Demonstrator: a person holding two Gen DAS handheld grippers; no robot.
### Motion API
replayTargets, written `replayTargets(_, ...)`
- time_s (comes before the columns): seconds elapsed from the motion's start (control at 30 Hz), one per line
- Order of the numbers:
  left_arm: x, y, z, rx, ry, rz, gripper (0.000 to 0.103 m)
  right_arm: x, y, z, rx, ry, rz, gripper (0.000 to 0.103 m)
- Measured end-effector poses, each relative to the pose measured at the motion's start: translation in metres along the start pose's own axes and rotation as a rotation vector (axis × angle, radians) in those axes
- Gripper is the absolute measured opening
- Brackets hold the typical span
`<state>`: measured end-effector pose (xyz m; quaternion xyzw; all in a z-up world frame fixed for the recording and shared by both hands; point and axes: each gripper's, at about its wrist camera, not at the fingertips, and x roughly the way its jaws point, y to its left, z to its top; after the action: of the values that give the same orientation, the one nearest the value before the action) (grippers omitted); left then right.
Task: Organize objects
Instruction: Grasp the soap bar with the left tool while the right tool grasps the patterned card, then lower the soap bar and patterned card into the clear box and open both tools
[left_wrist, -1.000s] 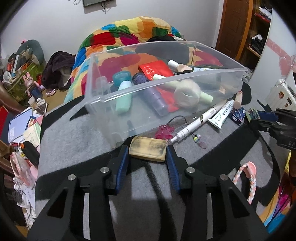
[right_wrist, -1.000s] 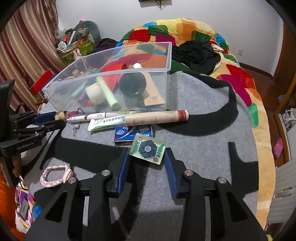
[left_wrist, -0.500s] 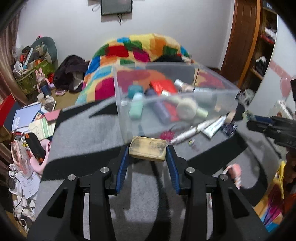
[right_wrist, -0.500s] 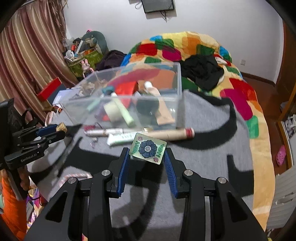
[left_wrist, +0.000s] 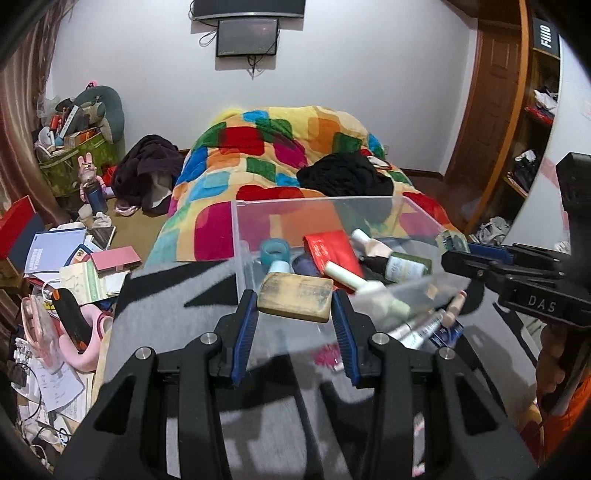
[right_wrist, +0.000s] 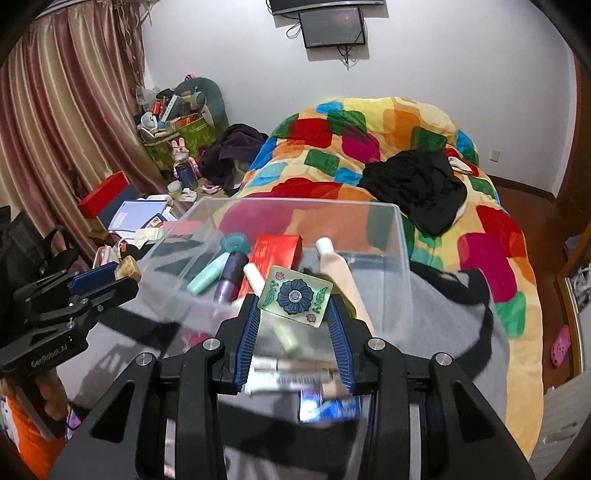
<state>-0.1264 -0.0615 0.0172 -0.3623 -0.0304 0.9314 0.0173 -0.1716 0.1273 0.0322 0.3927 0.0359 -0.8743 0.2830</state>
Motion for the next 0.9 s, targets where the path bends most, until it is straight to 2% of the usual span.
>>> replayTargets(0.33,0.039,0.005,0.016,-0.018,0.095,-0.012,0.041,0.051,-0.002,0.010,0.033,0.132,0.040,0.034)
replayTargets(0.67,0.045,0.003,0.016,-0.011,0.119,-0.021,0.041,0.052,0.002,0.012,0.024,0.145,0.051,0.035)
replayTargets(0.9,0.035,0.001,0.014,-0.010,0.098,-0.020,0.041,0.030,0.008,0.009,-0.009,0.105,0.055,0.036)
